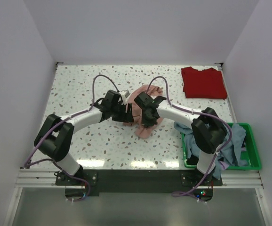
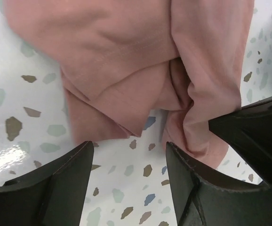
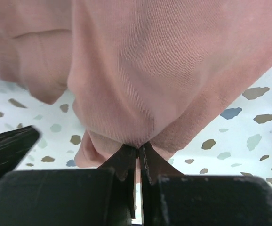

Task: Fold and stack the t-shirts
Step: Flatten the tshirt out

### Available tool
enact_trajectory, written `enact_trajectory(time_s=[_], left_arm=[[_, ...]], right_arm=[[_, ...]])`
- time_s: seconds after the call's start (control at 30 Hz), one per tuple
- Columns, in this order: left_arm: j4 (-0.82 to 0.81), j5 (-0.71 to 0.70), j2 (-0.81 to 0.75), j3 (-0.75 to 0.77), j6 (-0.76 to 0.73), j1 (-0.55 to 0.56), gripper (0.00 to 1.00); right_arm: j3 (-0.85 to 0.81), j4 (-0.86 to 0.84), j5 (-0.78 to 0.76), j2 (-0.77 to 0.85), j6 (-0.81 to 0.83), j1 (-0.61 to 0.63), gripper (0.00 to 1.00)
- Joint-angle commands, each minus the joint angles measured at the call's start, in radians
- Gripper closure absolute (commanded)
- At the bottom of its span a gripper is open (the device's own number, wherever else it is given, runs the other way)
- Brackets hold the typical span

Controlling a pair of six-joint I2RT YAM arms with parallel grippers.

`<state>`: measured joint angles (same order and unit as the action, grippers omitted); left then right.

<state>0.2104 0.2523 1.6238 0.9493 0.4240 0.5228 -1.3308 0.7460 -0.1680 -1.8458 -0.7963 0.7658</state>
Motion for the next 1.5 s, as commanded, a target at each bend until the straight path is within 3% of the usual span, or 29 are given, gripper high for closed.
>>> enact_trajectory(time_s=[0.0, 0.33, 0.53, 0.6, 0.63, 0.7, 0.87, 1.1, 1.33, 1.47], left_arm=[[-0.052, 0.051, 0.008, 0.039, -0.007, 0.02, 0.33], [-0.045, 0.047, 0.11, 0.074, 0.006, 0.02, 0.48], [-0.085, 0.06, 0.137, 0.082, 0.009, 0.02, 0.52], [-0.106, 0.073, 0.149, 0.085, 0.018, 0.02, 0.63], [-0.114, 0.091, 0.154, 0.085, 0.022, 0.017, 0.79], [-0.121, 0.108, 0.168, 0.091, 0.041, 0.01, 0.99], [-0.128, 0.174, 0.099, 0.079, 0.114, -0.128, 1.0], [-0.013, 0.255, -0.157, 0.094, 0.128, -0.374, 1.0], [0.185, 0.356, -0.301, 0.137, 0.05, -0.737, 1.0], [0.215, 0.335, -0.294, 0.163, 0.045, -0.77, 1.0]], right_arm=[[-0.004, -0.022, -0.013, 0.068, -0.03, 0.001, 1.0], [0.012, -0.016, -0.013, 0.089, -0.04, 0.001, 1.0], [0.013, -0.008, -0.021, 0.105, -0.04, 0.001, 1.0], [0.013, -0.005, -0.025, 0.112, -0.041, 0.001, 1.0], [0.01, -0.004, -0.03, 0.115, -0.041, 0.001, 1.0], [0.002, 0.016, -0.047, 0.126, -0.038, 0.0, 1.0], [-0.064, 0.099, -0.116, 0.218, -0.02, -0.037, 1.0], [-0.158, 0.203, -0.202, 0.41, 0.044, -0.178, 1.0], [-0.303, 0.294, -0.301, 0.491, 0.137, -0.279, 1.0], [-0.289, 0.277, -0.292, 0.491, 0.151, -0.309, 1.0]])
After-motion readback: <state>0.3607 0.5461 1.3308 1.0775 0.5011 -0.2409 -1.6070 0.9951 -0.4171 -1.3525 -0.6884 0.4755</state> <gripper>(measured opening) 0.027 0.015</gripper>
